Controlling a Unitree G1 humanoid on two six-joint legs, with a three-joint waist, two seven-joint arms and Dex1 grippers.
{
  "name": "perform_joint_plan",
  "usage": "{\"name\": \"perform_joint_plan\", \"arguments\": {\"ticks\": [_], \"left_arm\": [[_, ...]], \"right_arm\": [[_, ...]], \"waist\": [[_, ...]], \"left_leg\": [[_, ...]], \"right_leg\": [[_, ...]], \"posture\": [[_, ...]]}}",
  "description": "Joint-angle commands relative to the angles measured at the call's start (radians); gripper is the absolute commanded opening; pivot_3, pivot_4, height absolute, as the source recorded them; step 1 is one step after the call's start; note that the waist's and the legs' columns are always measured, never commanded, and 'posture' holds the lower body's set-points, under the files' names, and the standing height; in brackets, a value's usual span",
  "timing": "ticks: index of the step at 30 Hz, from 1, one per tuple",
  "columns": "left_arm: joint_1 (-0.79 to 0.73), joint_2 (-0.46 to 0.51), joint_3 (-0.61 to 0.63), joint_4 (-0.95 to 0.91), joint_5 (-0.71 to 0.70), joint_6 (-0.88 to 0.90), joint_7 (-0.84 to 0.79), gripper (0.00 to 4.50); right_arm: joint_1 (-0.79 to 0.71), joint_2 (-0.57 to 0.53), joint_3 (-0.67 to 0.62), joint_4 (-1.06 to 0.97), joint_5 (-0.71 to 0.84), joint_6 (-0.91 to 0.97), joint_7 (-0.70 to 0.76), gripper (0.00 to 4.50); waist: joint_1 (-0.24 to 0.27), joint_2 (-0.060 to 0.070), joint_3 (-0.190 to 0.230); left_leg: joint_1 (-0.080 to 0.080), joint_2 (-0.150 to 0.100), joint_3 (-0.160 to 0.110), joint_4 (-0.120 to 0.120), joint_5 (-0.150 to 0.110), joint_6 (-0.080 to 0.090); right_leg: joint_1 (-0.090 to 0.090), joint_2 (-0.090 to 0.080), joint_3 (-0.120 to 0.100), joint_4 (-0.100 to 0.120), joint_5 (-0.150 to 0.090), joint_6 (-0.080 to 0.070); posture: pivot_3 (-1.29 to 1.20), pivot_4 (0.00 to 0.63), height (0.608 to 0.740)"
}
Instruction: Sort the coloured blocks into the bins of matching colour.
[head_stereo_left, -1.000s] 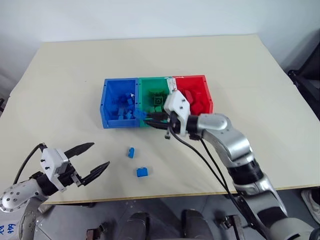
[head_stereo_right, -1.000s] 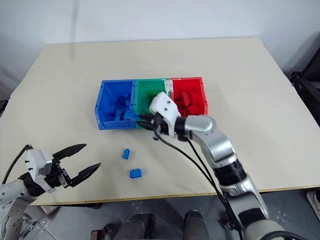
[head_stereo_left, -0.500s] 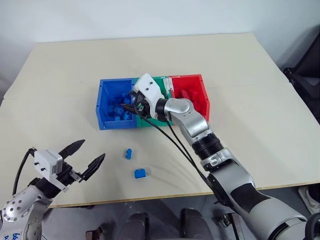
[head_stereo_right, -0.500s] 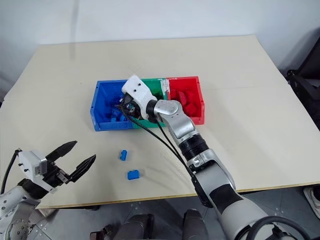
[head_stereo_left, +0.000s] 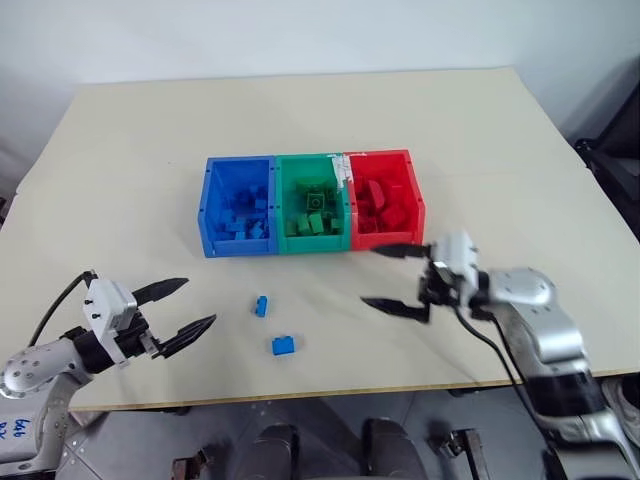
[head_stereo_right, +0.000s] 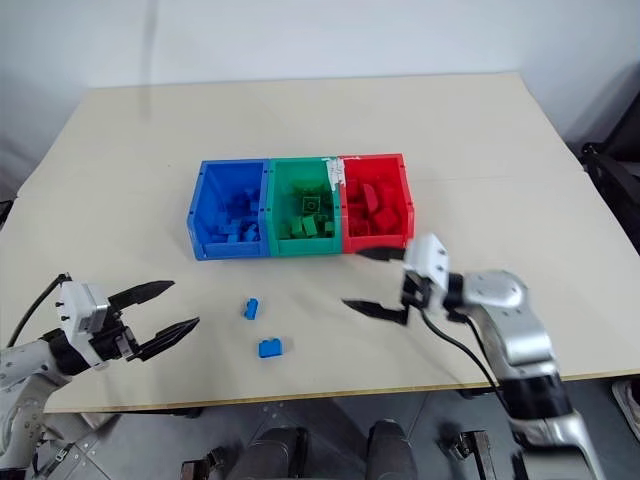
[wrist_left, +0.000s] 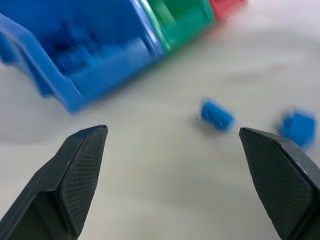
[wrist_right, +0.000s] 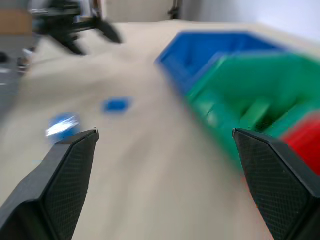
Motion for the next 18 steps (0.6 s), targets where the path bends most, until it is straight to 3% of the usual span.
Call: {"name": "perform_joint_plan", "arguments": {"ticks": [1,5,8,11,13,18], "left_arm": [[-0.048,0.068,0.018,0.121,0.019,-0.074,-0.111,4.50],[-0.085,0.104,-0.041,0.104,0.014,-0.047,-0.182,4.50],[-0.086,0.123,-0.126,-0.041,0.004,0.035,-0.210,4.50],[-0.123,0.124,-0.224,-0.206,0.010,0.157,-0.158,4.50],[-0.159,0.135,-0.292,-0.309,0.036,0.241,-0.118,4.50],[-0.289,0.149,-0.446,-0.477,0.074,0.467,-0.009,4.50]], "right_arm": [[0.060,-0.053,-0.093,-0.053,0.070,-0.005,0.038,4.46],[0.130,-0.095,-0.131,-0.030,0.039,-0.100,0.085,4.46],[0.168,-0.101,-0.147,-0.061,0.054,-0.112,0.077,4.46],[0.201,-0.121,-0.154,-0.099,0.067,-0.106,0.091,4.46],[0.243,-0.194,-0.144,-0.171,0.118,0.028,0.116,4.46],[0.223,-0.193,-0.127,-0.242,0.118,0.017,0.077,4.46]], "waist": [[-0.006,0.000,0.000],[-0.002,0.000,0.000],[0.003,0.000,0.000],[0.014,0.000,0.000],[0.023,0.002,0.001],[0.026,0.002,0.001]], "left_leg": [[0.001,0.000,0.001,0.000,0.000,0.000],[0.004,0.005,0.006,0.001,0.000,0.000],[0.004,0.005,0.005,0.001,-0.001,-0.001],[0.003,0.005,0.004,0.001,-0.001,-0.001],[0.003,0.005,0.004,0.002,-0.002,-0.001],[0.003,0.008,0.004,0.003,-0.002,-0.002]], "right_leg": [[0.000,0.000,0.000,0.000,0.000,0.000],[0.002,0.002,0.001,0.000,0.000,0.000],[0.002,0.002,0.001,0.001,0.000,0.000],[0.002,0.002,0.001,0.000,0.001,0.000],[0.002,0.002,0.001,0.000,0.001,0.000],[0.002,0.007,0.003,0.000,0.001,-0.001]], "posture": [[0.00,0.150,0.740],[0.00,0.150,0.740],[0.00,0.150,0.740],[0.00,0.150,0.740],[0.00,0.150,0.740],[0.00,0.150,0.740]]}}
